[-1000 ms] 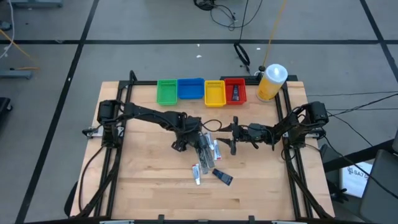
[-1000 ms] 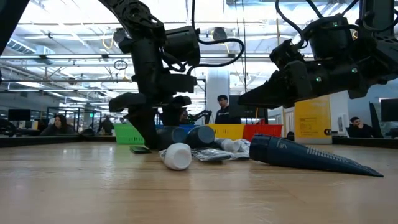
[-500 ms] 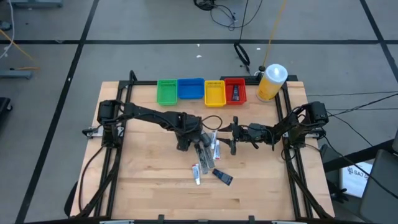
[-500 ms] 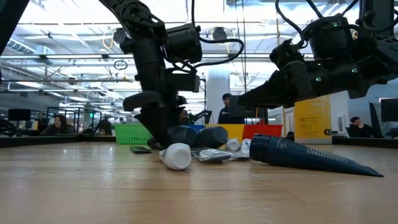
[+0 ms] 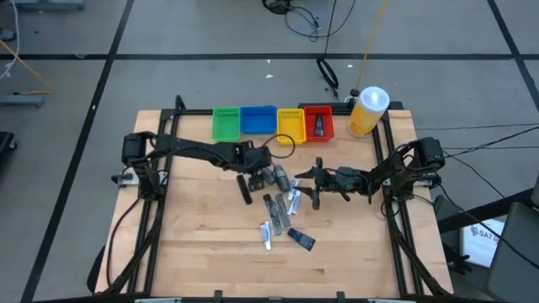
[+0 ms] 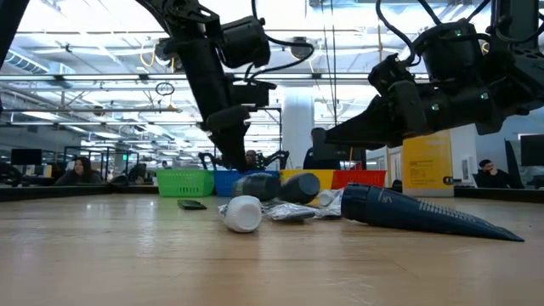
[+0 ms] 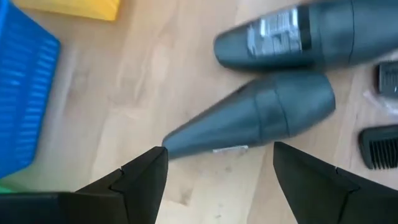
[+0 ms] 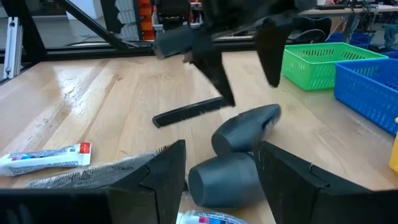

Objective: Pick & Place Travel size toiletries
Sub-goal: Put the left black deodorant into the green bin, then put the right black comb into the yellow bin

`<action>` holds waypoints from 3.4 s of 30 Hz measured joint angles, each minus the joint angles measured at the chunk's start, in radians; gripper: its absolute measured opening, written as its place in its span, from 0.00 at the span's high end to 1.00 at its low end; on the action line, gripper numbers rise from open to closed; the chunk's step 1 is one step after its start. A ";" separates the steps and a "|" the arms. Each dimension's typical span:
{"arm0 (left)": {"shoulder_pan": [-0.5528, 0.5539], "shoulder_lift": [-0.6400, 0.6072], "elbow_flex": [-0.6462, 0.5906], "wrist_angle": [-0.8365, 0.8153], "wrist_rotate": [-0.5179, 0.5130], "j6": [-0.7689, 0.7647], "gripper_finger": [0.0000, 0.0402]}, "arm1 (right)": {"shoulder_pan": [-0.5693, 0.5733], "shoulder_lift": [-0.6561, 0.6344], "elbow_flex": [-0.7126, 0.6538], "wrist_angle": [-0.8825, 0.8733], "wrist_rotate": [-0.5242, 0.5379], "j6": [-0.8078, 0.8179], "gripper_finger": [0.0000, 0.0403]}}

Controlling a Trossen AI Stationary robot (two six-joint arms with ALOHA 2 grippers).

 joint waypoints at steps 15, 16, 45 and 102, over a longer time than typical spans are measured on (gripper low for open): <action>-0.032 0.045 0.000 0.072 0.131 0.687 0.30 | 0.000 -0.001 0.000 -0.007 0.000 0.014 0.55; -0.035 0.045 0.000 0.071 0.147 0.711 0.30 | 0.000 -0.001 0.000 -0.009 0.000 0.014 0.55; -0.011 0.126 0.000 0.109 0.164 0.356 0.51 | 0.001 0.000 0.000 -0.030 -0.001 0.039 0.55; 0.109 -0.308 -0.581 0.806 0.172 0.020 0.76 | 0.020 0.000 0.049 -0.055 -0.036 0.066 0.55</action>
